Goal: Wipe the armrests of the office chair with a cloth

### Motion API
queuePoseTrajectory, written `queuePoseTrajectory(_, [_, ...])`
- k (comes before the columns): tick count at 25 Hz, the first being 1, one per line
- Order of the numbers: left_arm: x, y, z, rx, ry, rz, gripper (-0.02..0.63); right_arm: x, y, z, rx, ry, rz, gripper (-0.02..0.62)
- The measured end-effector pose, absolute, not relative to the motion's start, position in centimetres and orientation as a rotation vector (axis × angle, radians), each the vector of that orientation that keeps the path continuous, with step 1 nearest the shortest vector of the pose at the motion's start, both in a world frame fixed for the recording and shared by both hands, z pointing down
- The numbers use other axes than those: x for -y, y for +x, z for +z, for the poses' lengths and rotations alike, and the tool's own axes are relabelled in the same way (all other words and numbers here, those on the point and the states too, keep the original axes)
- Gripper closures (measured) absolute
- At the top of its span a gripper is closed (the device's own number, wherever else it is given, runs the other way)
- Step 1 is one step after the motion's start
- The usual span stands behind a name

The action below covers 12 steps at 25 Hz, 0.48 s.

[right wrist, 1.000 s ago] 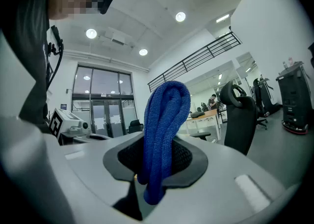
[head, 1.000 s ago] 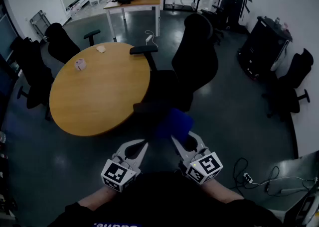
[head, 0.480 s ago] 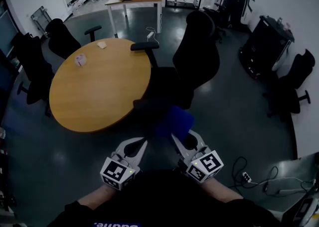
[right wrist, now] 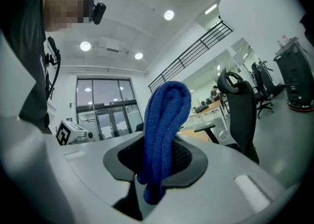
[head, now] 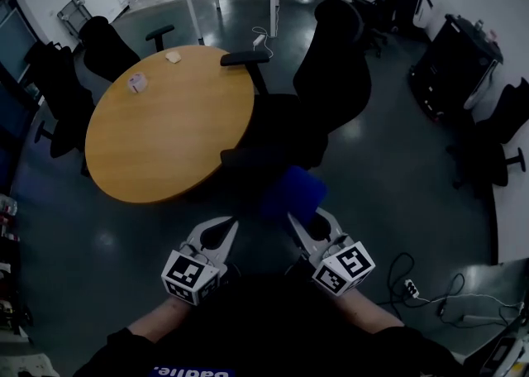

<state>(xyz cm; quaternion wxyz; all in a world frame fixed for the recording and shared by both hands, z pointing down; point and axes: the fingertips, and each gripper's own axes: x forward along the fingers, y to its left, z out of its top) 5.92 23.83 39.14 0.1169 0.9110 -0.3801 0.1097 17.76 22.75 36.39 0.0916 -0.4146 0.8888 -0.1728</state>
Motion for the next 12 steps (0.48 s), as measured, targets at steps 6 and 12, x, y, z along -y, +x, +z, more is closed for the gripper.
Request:
queuePoseTrajectory(6, [-22.9,6.8,40.5,1.191,2.55,0.33,0.594,-21.9,20.8,37.6,-2.627,-1.215,-0.567,0.494])
queuePoseTrajectory(12, [-22.2,8.1,41.4,1.272,2.484,0.324,0.594,-20.7,23.7,38.8,-2.624,-1.184,-0.602,0.494])
